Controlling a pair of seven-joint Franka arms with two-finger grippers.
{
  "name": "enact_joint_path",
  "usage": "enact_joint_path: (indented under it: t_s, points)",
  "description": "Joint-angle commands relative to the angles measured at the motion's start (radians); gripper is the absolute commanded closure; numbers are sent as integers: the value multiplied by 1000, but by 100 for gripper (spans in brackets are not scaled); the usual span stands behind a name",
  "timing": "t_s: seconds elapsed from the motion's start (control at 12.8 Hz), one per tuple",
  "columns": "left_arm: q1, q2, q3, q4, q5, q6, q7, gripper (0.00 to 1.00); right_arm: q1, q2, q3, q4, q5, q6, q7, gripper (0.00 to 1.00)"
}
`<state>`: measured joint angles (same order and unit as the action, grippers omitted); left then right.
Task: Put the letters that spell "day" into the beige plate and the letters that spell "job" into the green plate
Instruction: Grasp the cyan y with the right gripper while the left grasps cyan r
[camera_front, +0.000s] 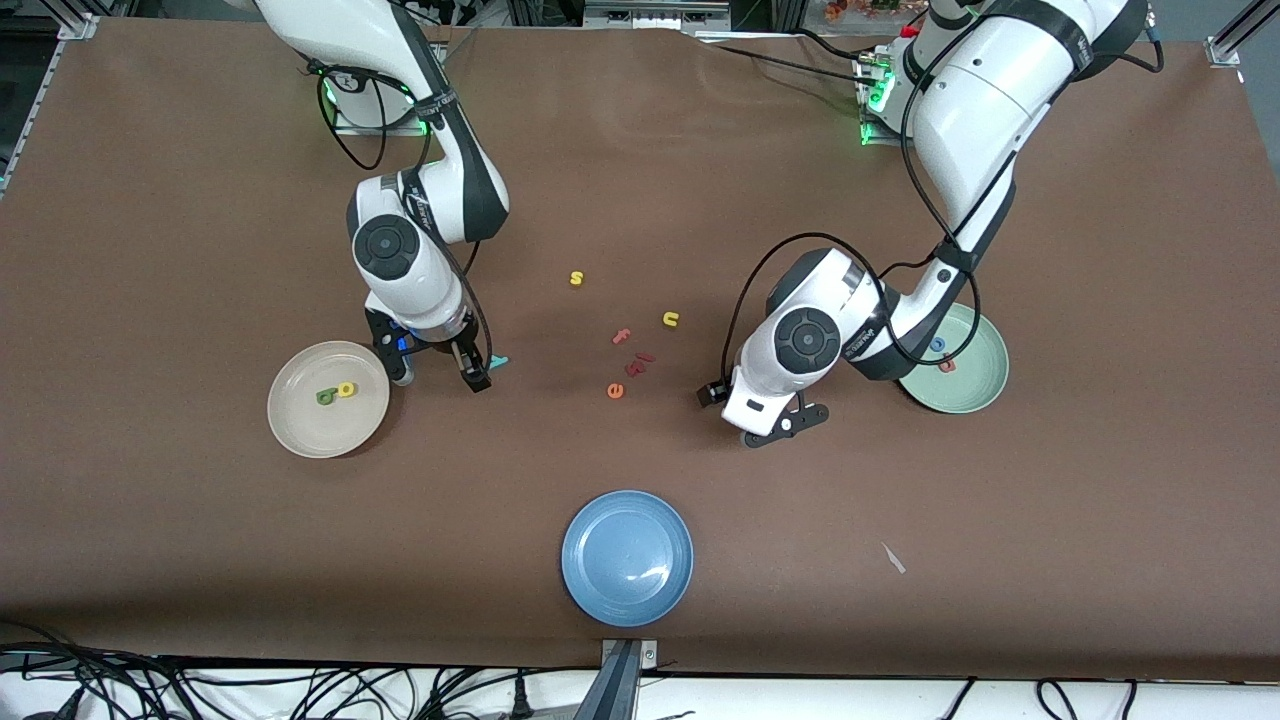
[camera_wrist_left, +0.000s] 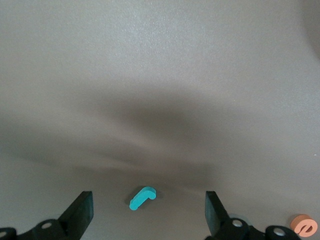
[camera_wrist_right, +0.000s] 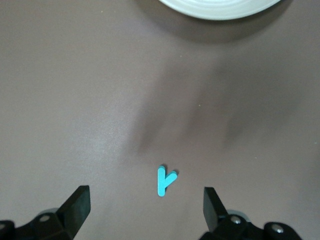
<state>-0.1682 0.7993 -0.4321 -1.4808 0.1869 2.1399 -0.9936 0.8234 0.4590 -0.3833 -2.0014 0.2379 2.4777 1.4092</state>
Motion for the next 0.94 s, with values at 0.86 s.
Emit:
enact_joint_path:
  t_s: [0.86]
  points:
    - [-10,5,6,30,26,-28,49,2,0,89,57,-39,81,144,39,1]
